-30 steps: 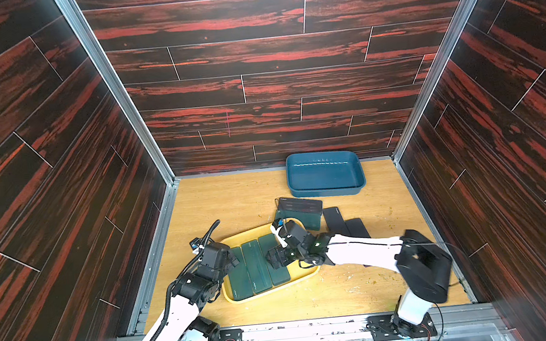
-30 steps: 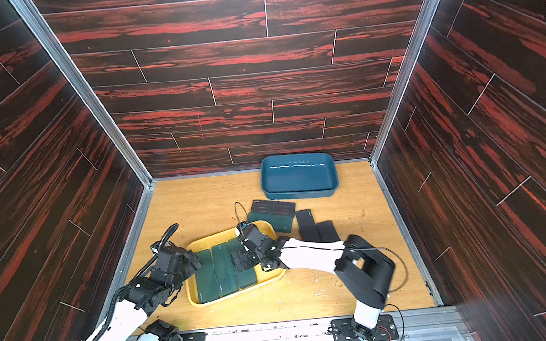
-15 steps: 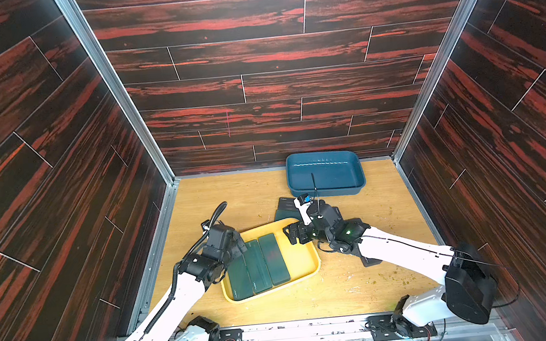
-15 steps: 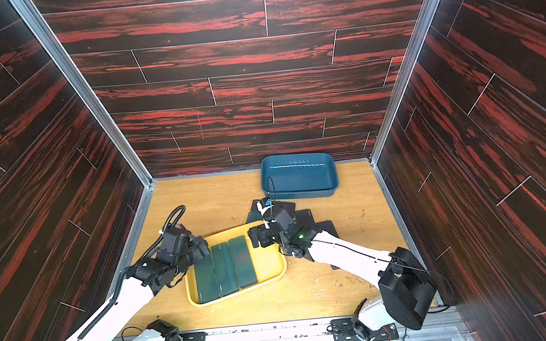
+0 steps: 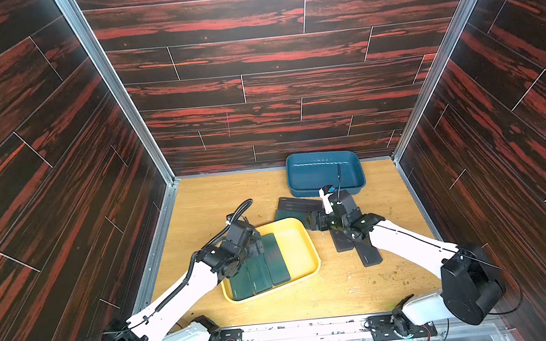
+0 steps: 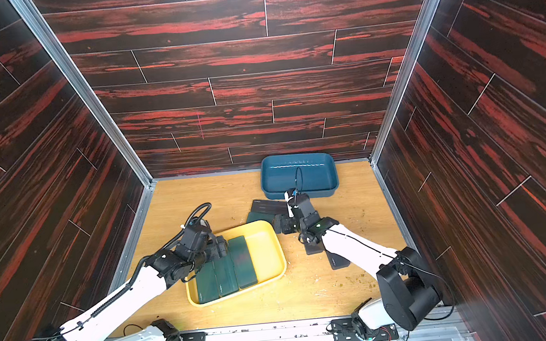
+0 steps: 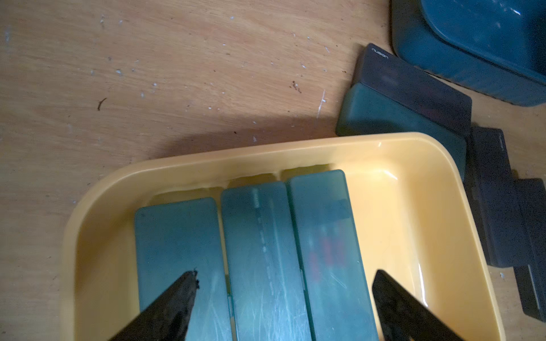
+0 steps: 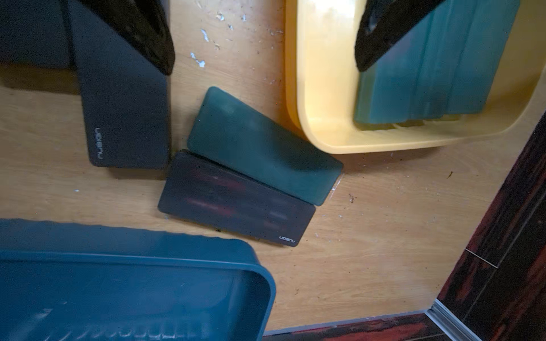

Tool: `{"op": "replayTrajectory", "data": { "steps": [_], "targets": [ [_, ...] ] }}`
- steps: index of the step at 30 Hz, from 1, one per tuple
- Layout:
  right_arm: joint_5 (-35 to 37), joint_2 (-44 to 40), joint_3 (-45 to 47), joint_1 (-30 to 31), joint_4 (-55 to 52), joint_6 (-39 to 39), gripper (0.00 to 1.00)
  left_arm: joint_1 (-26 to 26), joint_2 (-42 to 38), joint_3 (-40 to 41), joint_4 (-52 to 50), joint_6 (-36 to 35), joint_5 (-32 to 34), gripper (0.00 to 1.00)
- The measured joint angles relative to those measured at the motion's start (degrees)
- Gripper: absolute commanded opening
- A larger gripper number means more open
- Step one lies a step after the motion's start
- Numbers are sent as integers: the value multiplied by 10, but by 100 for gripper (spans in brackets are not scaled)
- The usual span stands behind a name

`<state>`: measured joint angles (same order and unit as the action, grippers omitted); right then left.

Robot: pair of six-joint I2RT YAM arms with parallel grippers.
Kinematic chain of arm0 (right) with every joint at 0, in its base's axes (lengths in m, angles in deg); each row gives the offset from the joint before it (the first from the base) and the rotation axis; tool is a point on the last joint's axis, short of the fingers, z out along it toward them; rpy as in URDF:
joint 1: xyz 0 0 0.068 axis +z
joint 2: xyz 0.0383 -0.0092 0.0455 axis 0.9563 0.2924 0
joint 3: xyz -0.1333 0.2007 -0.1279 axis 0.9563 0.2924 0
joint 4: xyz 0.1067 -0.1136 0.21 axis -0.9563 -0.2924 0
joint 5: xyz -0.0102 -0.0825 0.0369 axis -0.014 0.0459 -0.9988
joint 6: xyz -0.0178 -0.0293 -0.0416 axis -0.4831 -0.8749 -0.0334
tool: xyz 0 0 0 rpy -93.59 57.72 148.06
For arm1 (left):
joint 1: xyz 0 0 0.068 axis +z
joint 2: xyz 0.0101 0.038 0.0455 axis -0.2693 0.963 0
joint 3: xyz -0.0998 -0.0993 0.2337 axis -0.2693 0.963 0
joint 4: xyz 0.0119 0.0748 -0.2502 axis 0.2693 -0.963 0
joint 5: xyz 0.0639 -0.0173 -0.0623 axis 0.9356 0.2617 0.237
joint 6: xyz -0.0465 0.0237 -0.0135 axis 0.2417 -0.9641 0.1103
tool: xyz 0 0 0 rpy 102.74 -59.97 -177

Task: Place the pencil cases by color into the storage box
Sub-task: Adjust the storage box at the center of the board.

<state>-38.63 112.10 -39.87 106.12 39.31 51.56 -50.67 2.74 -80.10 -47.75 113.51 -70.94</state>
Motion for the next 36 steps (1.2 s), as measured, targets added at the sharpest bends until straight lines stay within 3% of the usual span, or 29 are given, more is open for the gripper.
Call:
{"op": "replayTrajectory", "data": {
  "steps": [13,19,25,36],
  "targets": [
    [-26,50,-7,-37,9,-187,93,-14,12,0,8,0,-51,94],
    [-120,50,-7,-89,24,-283,92,-14,13,0,-4,23,-68,93],
    [-155,50,-7,-107,39,-340,90,-12,11,0,-28,54,-57,94],
    [-177,41,38,-106,95,-364,90,101,59,20,-6,61,-46,94]
  ]
}}
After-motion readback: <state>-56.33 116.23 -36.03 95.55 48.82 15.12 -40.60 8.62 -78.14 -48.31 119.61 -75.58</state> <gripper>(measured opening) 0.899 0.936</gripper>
